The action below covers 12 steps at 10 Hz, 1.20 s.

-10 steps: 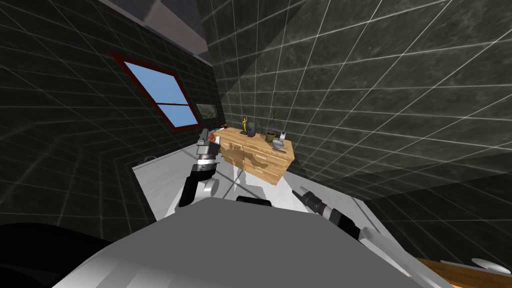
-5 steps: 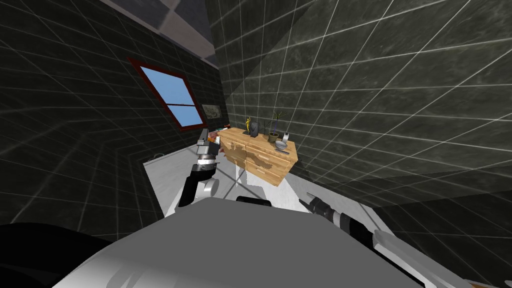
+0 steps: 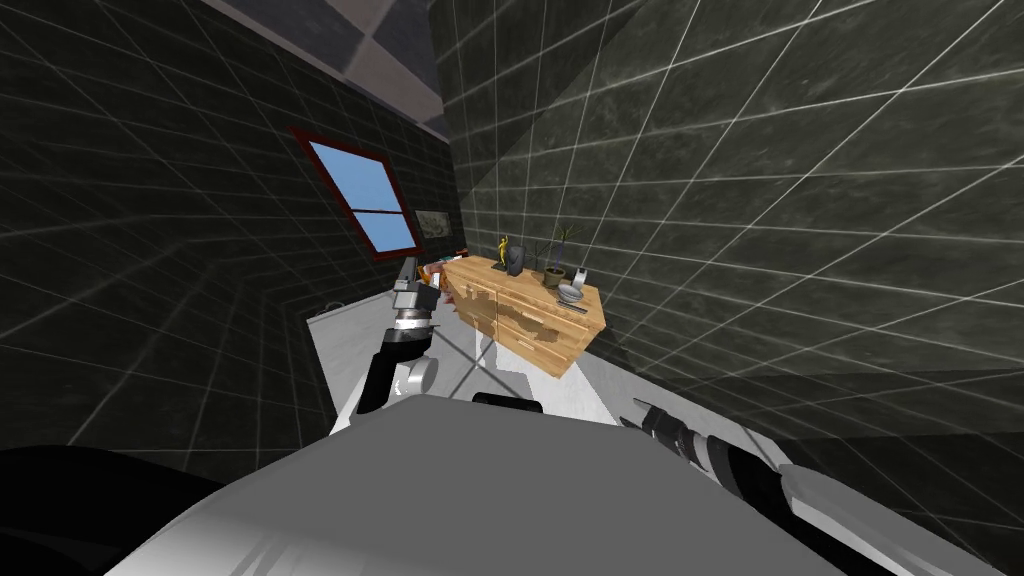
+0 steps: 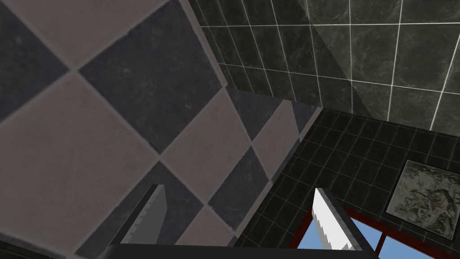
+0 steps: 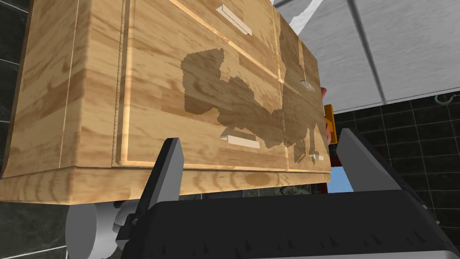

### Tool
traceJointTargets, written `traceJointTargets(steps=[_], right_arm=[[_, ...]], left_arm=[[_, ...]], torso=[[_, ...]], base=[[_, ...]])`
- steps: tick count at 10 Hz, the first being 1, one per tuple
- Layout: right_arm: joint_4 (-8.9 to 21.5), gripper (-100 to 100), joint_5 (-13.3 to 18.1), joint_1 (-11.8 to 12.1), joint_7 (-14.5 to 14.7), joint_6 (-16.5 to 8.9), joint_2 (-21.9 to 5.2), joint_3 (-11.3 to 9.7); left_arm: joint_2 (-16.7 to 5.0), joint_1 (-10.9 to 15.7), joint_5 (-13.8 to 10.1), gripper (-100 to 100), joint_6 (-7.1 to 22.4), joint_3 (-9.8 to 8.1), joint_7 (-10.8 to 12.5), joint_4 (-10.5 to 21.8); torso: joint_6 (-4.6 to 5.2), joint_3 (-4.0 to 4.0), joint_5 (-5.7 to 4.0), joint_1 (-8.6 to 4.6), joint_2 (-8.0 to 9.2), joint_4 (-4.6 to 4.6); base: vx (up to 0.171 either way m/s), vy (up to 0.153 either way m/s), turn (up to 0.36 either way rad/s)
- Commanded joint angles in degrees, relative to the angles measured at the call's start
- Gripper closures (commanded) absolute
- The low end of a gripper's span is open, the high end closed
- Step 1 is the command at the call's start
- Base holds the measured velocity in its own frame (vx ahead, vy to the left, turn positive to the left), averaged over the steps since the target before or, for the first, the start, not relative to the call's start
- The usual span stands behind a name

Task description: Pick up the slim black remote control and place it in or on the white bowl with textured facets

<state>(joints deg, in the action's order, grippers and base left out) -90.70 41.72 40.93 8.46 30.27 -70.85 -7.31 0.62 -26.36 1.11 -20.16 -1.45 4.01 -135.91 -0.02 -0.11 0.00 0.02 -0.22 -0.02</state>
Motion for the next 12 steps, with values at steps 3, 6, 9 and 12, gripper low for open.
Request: traceJointTargets(steps=[3,6,9,12], right_arm=[[2.2,-100,1.8,0.8,-0.1,0.5,-5.7,-0.8],[6.0,-100,3.6,1.0,-0.4,1.9,-10.9,-1.9],[7.8,-100,4.3,1.1,-0.7,2.7,-14.6,-2.4],[11.0,-100,5.5,1.2,-1.4,4.5,-19.3,-3.6]], left_arm=[[0.0,0.0,0.0,0,0.0,0.00,0.0,0.0],[0.0,0.0,0.0,0,0.0,0.00,0.0,0.0],[0.0,0.0,0.0,0,0.0,0.00,0.0,0.0],[0.0,0.0,0.0,0,0.0,-0.01,0.0,0.0]], torso=[[-0.02,-0.03,0.00,0.02,-0.05,-0.01],[0.03,-0.05,0.00,0.01,-0.07,-0.02],[-0.01,-0.10,0.00,0.04,-0.17,-0.04],[0.02,-0.13,-0.01,0.01,-0.21,-0.06]], base=[[0.052,0.021,0.102],[0.068,0.021,0.118],[0.082,0.018,0.101],[0.107,0.012,0.122]])
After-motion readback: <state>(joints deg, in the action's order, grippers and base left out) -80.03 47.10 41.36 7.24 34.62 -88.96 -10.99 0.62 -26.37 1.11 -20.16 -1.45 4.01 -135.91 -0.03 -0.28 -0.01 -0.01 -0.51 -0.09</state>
